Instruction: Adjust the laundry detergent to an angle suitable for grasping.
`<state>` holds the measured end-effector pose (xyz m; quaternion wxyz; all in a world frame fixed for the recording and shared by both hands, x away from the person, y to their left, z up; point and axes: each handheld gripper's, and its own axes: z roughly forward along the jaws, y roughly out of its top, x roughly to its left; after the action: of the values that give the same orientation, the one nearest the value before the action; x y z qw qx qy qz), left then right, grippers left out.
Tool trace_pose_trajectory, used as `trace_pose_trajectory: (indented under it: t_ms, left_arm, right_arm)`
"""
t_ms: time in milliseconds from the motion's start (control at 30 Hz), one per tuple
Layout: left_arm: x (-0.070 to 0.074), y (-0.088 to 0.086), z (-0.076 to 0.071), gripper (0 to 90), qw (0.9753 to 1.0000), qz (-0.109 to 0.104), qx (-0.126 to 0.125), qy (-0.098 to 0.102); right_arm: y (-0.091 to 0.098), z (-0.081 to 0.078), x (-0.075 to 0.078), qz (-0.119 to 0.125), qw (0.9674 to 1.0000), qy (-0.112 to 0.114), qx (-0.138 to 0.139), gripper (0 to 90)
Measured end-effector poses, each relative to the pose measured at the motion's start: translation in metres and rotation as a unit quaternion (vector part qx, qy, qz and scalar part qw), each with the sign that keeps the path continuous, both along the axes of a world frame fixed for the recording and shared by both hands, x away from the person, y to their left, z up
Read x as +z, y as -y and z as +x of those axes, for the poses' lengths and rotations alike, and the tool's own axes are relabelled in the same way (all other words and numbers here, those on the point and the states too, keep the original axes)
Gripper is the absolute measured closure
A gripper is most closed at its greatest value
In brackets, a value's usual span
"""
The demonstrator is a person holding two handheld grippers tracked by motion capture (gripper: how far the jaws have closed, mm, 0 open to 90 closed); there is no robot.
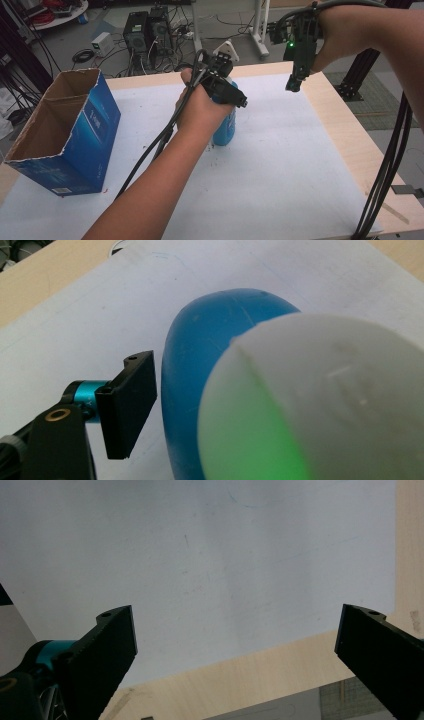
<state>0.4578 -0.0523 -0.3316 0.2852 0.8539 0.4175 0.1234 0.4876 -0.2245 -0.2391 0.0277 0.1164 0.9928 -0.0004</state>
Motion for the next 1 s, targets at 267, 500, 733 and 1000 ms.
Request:
trace_pose_trajectory:
  t_ms: [267,500,733,1000]
  left_arm:
    - [-0.0008,0.0011,0.0001,23.5,1.0,-0.004,0.003,-0.001]
    - [-0.0008,0.0018,-0.0002,28.0,1.0,-0.002,0.003,0.0]
    - [-0.0017,0.0051,-0.0024,35.2,0.9999,0.009,0.001,0.005]
    - [-0.0009,0.0048,-0.004,39.2,0.9997,0.02,0.004,0.015]
  right_arm:
    - [0.0034,0.0003,-0.0001,0.004,1.0,0.001,-0.004,2.5]
    - [0.0069,0.0007,0.0005,0.005,0.9999,0.001,-0.009,2.5]
    - [0.0088,0.0011,0.0007,0.004,0.9999,0.001,-0.014,2.5]
    - [0.0078,0.0004,0.0002,-0.001,0.9999,0.001,-0.01,2.5]
